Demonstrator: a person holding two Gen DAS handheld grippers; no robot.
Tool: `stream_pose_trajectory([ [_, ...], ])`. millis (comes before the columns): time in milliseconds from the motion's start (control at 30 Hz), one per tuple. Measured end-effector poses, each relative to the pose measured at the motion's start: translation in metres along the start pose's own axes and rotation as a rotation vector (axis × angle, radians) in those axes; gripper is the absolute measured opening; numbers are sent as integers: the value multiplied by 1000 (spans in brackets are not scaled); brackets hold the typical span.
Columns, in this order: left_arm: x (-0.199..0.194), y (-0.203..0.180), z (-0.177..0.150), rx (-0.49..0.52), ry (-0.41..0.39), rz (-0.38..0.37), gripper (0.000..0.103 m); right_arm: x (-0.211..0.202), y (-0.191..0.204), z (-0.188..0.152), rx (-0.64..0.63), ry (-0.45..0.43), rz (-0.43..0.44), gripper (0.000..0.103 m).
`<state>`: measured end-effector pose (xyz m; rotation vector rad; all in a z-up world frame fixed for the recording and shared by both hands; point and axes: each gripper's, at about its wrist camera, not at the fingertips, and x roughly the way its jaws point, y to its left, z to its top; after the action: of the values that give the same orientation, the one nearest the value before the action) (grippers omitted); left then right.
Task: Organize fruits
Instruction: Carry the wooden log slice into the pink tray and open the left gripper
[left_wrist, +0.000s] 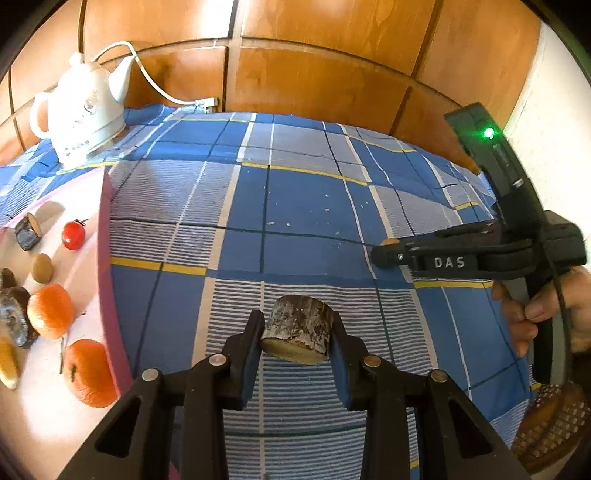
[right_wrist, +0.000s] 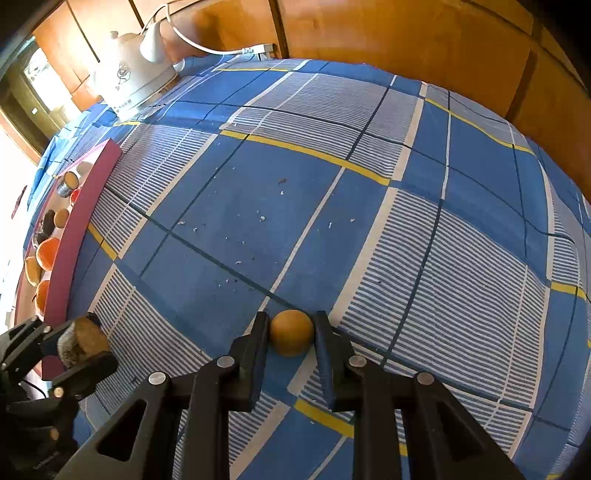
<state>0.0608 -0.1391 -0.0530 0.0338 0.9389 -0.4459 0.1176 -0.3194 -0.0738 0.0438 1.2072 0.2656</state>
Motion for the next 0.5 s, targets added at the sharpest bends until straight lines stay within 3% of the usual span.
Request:
stream_pose_trajectory([
  [500, -29, 6, 3, -15, -61, 42, 34, 5, 12, 2, -67, -19, -50, 25],
])
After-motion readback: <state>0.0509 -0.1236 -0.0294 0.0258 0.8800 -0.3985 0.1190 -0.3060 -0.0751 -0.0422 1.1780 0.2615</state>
